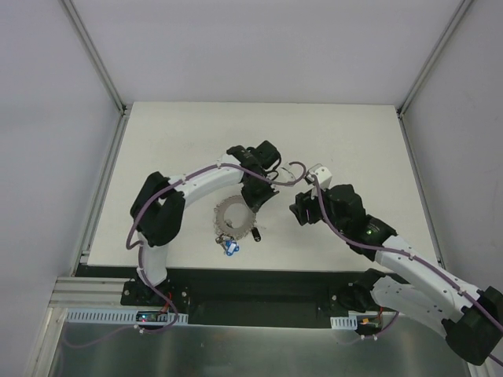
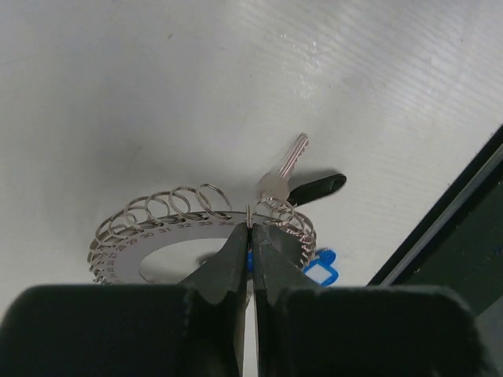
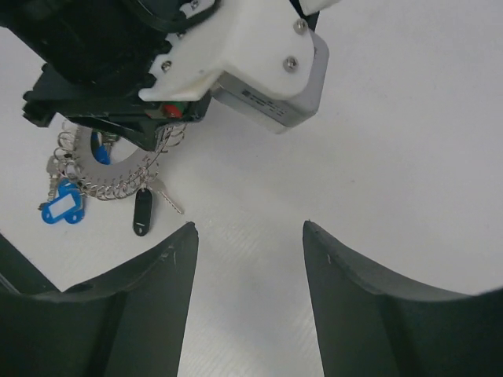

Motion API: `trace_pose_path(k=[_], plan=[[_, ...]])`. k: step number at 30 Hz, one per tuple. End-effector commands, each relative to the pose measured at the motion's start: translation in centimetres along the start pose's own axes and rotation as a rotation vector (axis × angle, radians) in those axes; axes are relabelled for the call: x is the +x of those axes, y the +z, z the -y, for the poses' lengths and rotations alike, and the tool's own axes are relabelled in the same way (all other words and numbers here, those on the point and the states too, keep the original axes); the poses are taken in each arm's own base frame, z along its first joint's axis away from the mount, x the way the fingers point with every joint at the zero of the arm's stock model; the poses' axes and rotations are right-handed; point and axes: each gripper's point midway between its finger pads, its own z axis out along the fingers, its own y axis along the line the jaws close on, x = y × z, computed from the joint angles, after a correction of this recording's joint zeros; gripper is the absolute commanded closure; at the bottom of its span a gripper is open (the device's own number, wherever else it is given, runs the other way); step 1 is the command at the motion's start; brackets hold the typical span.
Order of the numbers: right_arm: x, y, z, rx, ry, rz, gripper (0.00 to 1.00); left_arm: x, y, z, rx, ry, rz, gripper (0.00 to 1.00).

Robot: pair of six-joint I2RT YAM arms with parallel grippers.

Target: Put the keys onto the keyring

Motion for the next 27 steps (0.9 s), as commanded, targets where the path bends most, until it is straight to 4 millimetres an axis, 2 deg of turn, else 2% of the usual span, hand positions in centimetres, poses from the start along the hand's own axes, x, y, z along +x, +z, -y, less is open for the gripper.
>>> trace_pose_path(k=[1,5,11,12,15,19,22,23,25,26,27], plan=[[1.4,-1.4,3.0,0.175,0.07,0.01,0.41,-1.9,1.9,0.6,0.018,0.005,-0.023,1.0],[2.3,-2.8,4.0,0.239,0.1,0.021,0.41,-3.5,3.8,1.2,0.038,0.04,0.003,1.0],[3.2,-3.7,4.4,0.267,0.109,0.002,0.41,-4.1,6.0,1.5,0.048,0.024,-0.001,1.0],[3.2,-3.8,4.5,0.268,0.107,0.002,0.41,-4.6,6.0,1.5,0.049,0.022,0.016,0.94],[3.2,-4.0,4.4,0.262,0.1,0.004,0.41,-5.3,5.9,1.7,0.049,0.018,0.047,0.9],[2.9,-4.3,4.4,0.26,0.096,0.006,0.41,-6.3,5.1,1.4,0.013,0.01,0.102,0.82],[2.9,-4.3,4.1,0.245,0.087,0.0,0.41,-7.0,3.6,1.1,-0.027,0.003,0.166,0.77],[2.9,-4.3,4.0,0.236,0.076,-0.003,0.41,-7.6,2.0,1.1,-0.051,0.004,0.212,0.75],[2.7,-4.2,3.6,0.213,0.069,-0.006,0.41,-7.0,1.3,0.6,-0.082,-0.024,0.231,0.69],[2.8,-4.0,3.5,0.204,0.064,-0.01,0.41,-7.7,-0.5,0.4,-0.103,-0.025,0.288,0.64],[2.6,-3.9,3.2,0.187,0.061,-0.005,0.41,-6.9,-0.7,0.1,-0.111,-0.055,0.288,0.62]])
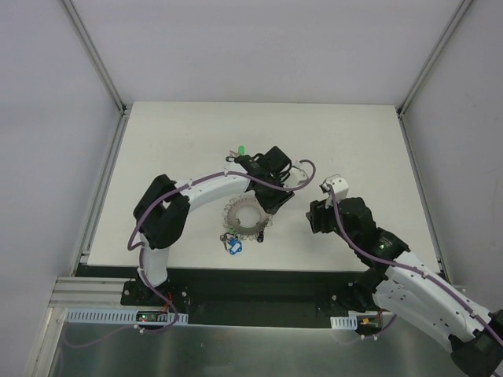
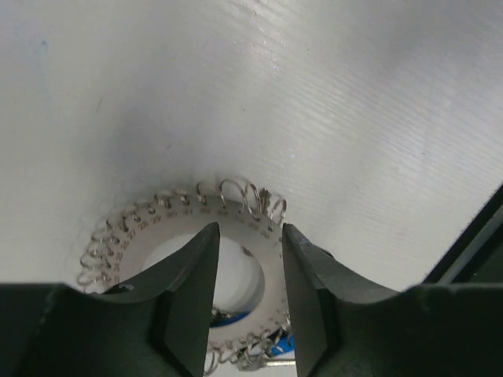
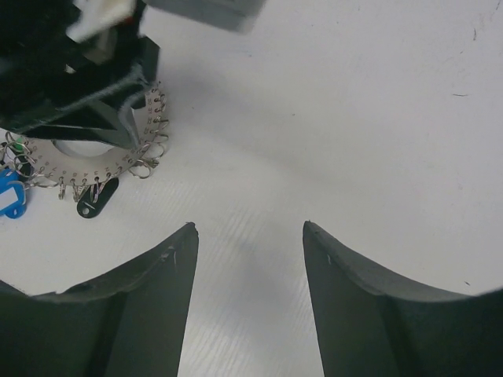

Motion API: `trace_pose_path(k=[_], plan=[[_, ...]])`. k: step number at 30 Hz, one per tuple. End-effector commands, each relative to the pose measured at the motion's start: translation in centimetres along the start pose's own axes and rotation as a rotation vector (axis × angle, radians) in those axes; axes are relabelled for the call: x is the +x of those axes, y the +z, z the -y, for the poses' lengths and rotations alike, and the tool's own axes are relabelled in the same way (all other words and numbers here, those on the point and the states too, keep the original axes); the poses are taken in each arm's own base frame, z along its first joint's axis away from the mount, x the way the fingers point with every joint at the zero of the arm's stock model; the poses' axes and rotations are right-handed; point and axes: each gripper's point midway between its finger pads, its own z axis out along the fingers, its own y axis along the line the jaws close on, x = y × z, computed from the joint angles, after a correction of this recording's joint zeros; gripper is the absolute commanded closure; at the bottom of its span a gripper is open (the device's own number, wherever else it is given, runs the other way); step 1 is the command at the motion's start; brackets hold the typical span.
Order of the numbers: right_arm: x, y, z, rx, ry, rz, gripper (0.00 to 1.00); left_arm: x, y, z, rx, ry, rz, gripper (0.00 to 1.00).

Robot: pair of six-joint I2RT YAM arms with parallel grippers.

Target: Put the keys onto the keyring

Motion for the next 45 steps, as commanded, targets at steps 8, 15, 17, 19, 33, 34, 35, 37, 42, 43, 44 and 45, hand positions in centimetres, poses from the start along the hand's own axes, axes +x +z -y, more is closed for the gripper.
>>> trace_pose_path(k=[8,15,17,19,33,34,35,37,42,43,44,45], plan=[[-2.2,1.3,-2.6,-0.115,-0.006,-0.012,0.41,-0.2,-11.1,-4.0,-0.201,-0.262,0.32,0.37],[-2.7,3.2,-3.9,-0.151,0.005,-0.05,0.41,4.2,-12.8,-8.4,-0.292,-0.557,0.425,0.24],[-2.6,4.0,-4.1,-0.152,0.0,-0.074,0.41,4.4,-13.7,-9.4,-0.33,-0.588,0.458,0.24],[-2.4,4.6,-4.4,-0.16,0.003,-0.093,0.41,4.5,-13.8,-11.0,-0.391,-0.615,0.477,0.26],[-1.3,4.4,-4.0,-0.155,0.034,-0.106,0.41,0.2,-8.3,-21.4,-0.627,-0.729,0.43,0.62],[-1.2,4.5,-3.9,-0.152,0.037,-0.107,0.41,0.5,-7.1,-22.0,-0.636,-0.743,0.409,0.62],[-1.1,4.5,-3.9,-0.152,0.037,-0.11,0.41,-0.2,-7.3,-22.6,-0.65,-0.754,0.426,0.62],[-0.9,4.5,-3.8,-0.149,0.039,-0.113,0.42,-0.1,-5.9,-23.3,-0.653,-0.766,0.409,0.62],[-0.9,4.4,-3.6,-0.146,0.042,-0.113,0.41,-1.3,-4.5,-24.4,-0.665,-0.788,0.418,0.61],[-0.8,4.5,-3.6,-0.145,0.042,-0.114,0.41,-1.0,-3.7,-24.6,-0.674,-0.791,0.404,0.61],[-0.8,4.4,-3.6,-0.145,0.039,-0.113,0.42,-1.3,-3.8,-24.9,-0.682,-0.794,0.411,0.6],[-0.8,4.4,-3.5,-0.143,0.042,-0.113,0.42,-1.2,-3.6,-25.1,-0.69,-0.796,0.406,0.6]])
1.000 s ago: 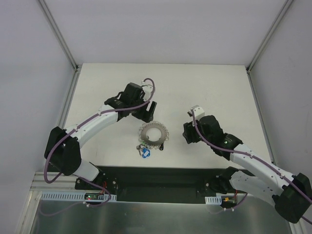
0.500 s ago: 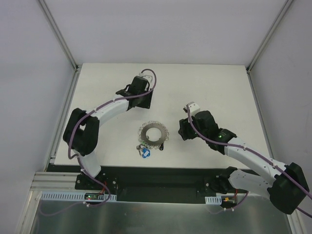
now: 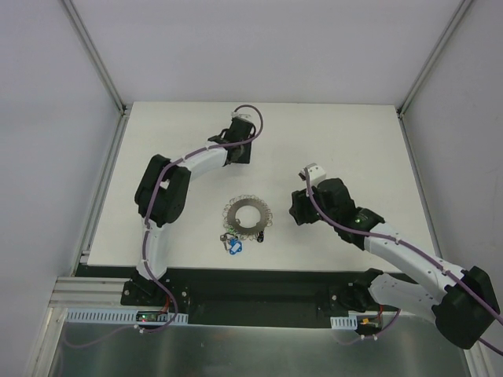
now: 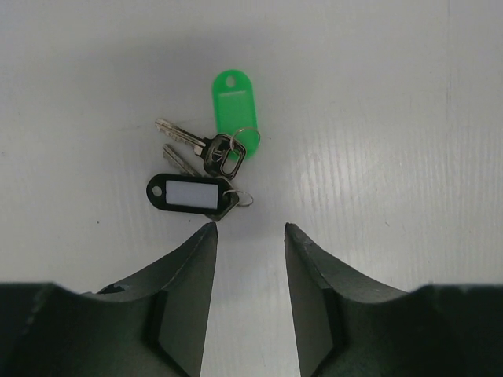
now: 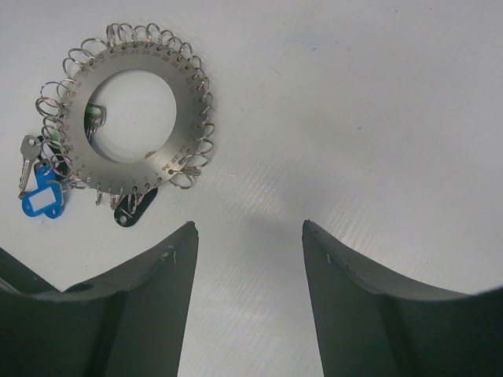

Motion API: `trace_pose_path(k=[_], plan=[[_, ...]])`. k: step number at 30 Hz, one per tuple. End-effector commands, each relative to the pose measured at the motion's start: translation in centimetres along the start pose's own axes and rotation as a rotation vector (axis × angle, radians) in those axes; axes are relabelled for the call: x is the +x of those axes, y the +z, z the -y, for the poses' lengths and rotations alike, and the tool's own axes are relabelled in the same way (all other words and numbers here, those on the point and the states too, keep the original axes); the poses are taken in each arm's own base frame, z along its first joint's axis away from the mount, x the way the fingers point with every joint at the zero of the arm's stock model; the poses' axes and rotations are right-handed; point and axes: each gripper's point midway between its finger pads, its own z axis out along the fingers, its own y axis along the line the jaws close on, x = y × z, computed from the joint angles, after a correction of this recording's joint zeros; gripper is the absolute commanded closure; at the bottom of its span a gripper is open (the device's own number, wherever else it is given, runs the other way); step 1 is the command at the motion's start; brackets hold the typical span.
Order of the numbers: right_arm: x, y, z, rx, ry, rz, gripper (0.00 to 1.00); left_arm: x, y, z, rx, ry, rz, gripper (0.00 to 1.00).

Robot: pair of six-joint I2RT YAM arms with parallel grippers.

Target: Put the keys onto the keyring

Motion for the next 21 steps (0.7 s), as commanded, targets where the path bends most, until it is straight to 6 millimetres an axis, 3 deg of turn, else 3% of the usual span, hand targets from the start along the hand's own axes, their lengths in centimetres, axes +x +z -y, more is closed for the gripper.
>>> trace_pose_path(k=[1,7,21], plan=[[-0.6,-0.3,0.0,-0.006,0.019,0.039,0.41,-1.4,1.2,-0.3,-0.064,-0.033,0.044,0.6],[-0.2,-0.4,0.3,0.002,0.023,0.036,0.41,-0.9,2.4,-1.0,-0.11,-0.033,0.036,0.59],[0.2,-0.9,0.9,0.016,0.028,0.043,0.41,-1.1,3.1,-1.0,-0.138,-0.036,-0.001,0.6]])
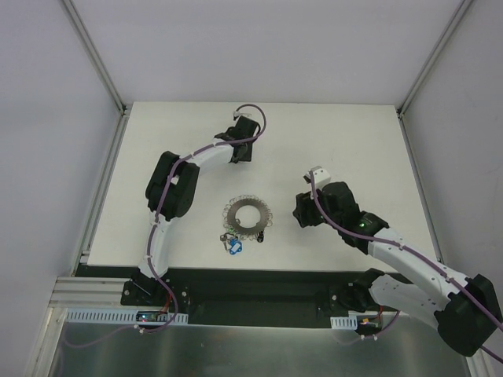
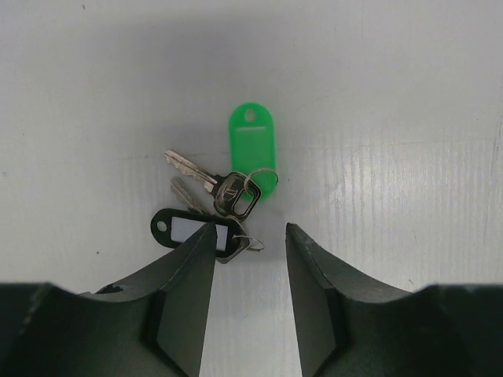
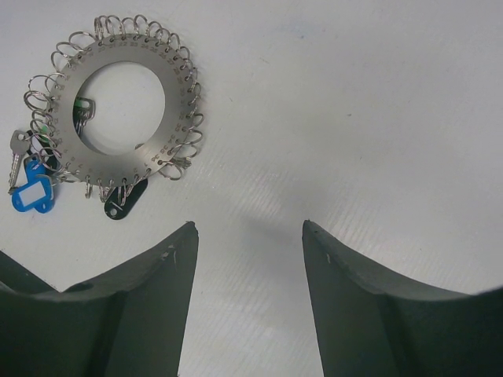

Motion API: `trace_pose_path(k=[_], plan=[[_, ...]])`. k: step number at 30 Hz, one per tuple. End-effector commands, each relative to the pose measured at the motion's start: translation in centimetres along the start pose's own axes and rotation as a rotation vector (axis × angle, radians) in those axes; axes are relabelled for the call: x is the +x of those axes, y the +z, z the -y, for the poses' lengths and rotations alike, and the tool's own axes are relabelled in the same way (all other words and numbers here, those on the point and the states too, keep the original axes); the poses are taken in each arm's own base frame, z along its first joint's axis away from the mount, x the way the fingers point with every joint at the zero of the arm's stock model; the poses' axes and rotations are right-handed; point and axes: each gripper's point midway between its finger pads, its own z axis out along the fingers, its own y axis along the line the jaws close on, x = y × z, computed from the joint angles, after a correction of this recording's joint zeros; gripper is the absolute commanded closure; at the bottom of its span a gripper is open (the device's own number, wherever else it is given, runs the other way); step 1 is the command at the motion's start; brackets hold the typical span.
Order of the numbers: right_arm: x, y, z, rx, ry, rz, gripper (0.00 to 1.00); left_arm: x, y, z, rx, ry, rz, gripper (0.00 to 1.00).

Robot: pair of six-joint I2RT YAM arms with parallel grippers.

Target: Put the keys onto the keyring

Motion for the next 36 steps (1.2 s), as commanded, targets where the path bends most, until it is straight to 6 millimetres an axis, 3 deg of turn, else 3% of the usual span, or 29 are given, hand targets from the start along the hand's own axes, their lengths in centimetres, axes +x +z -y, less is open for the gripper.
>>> trace_pose_path(k=[1,5,20,22,28,32,36], plan=[[-0.8,-0.4,0.1,-0.001,0.015,0.04,0.41,-0.8,-0.2,-0.2,-0.04,-0.02,0.001,0.6],[-0.7,-0.5,0.2,0.001,0.015,0.042,0.41,-0.7,-0.2,-0.4,-0.052,-0.014,-0.013,0.65],[-0.8,-0.6,0.3,0.001,0.017,0.046,0.41,1.1,0.2,-0.7,-0.031,-0.003,-0.109,0.69],[-0.7,-0.6,0.3,-0.001,0.019,0.046,0.41,1.3,0.2,-0.9,-0.034,-0.004,-0.118,0.77],[-1.0,-0.7,0.2,-0.003,0.019,0.05,0.41,1.7,0.0,-1.2,-0.033,0.012,-0.127,0.86],[-1.2,-0.7,0.2,-0.002,0.02,0.053,0.41,1.3,-0.9,-0.8,0.003,0.02,-0.124,0.99],[-1.3,-0.9,0.2,-0.003,0.018,0.058,0.41,1.8,-2.4,-0.3,0.056,0.047,-0.139,1.0]])
